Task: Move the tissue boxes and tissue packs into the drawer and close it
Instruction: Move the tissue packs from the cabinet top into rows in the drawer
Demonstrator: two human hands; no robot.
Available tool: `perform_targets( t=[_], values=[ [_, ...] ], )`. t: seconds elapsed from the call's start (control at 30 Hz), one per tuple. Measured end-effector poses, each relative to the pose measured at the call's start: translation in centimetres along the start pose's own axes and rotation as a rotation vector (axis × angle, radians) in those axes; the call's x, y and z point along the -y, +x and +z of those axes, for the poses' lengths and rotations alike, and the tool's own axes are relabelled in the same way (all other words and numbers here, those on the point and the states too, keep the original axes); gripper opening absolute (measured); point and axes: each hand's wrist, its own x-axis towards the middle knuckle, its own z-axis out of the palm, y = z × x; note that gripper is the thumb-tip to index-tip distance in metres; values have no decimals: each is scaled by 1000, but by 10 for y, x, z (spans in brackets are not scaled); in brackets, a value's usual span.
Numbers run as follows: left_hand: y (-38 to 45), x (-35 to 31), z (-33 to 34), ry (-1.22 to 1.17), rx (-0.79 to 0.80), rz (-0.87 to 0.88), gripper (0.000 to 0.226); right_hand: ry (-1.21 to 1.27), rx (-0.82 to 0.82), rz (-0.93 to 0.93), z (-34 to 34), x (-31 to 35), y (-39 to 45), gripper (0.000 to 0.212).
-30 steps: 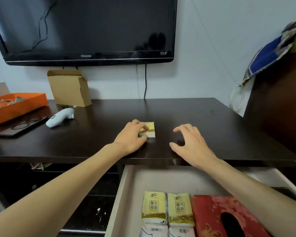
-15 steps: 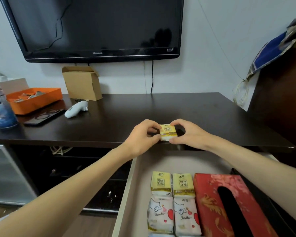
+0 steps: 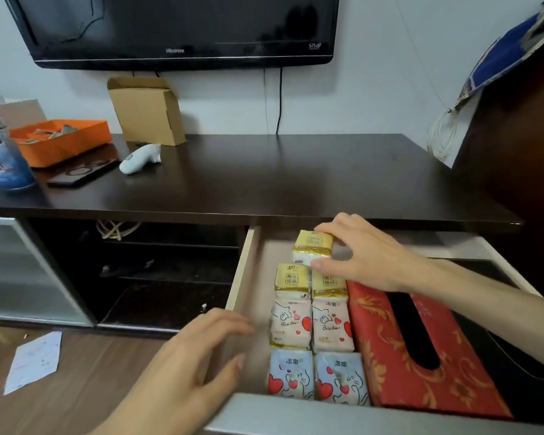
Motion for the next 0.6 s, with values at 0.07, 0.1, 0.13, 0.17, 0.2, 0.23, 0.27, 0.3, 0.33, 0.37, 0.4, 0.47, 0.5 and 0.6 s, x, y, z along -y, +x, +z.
perform_targets(
  t=[0.07,0.1,0.13,0.17,0.2,0.23,0.27,0.3,0.33,0.37,0.4,0.47,0.5,0.6],
  values=[
    [-13,-3,10,18,-46,-23,25,-13,78,33,9,10,0,58],
    [-17,-4,14,17,-67,-32,24,5,98,45,14,14,3,51],
    [-19,-6,17,23,-87,-37,24,22,106,53,20,18,5,47],
    [-20,-7,19,33,-100,-39,24,30,107,58,24,21,8,45],
    [-21,-8,21,37,-106,-42,23,31,106,61,28,22,10,47],
    [-21,-9,22,32,-110,-47,21,35,107,64,32,23,12,50],
    [-21,-9,22,22,-114,-52,20,41,112,70,35,24,14,53],
    [-22,-9,22,12,-117,-59,20,47,122,79,38,24,16,56],
    [-22,-9,22,5,-119,-64,21,42,138,87,40,23,16,58],
    [-23,-8,22,-3,-118,-70,23,17,153,90,43,23,17,61],
    [-23,-8,23,-11,-118,-75,24,-22,167,89,45,22,18,65],
    [-24,-9,24,-23,-126,-78,22,-86,184,83,48,21,18,69],
    [-25,-8,25,-27,-134,-77,19,-97,190,82,48,21,18,71],
    [-28,-8,27,-64,-175,-92,16,-73,192,81,42,24,12,86]
  ],
)
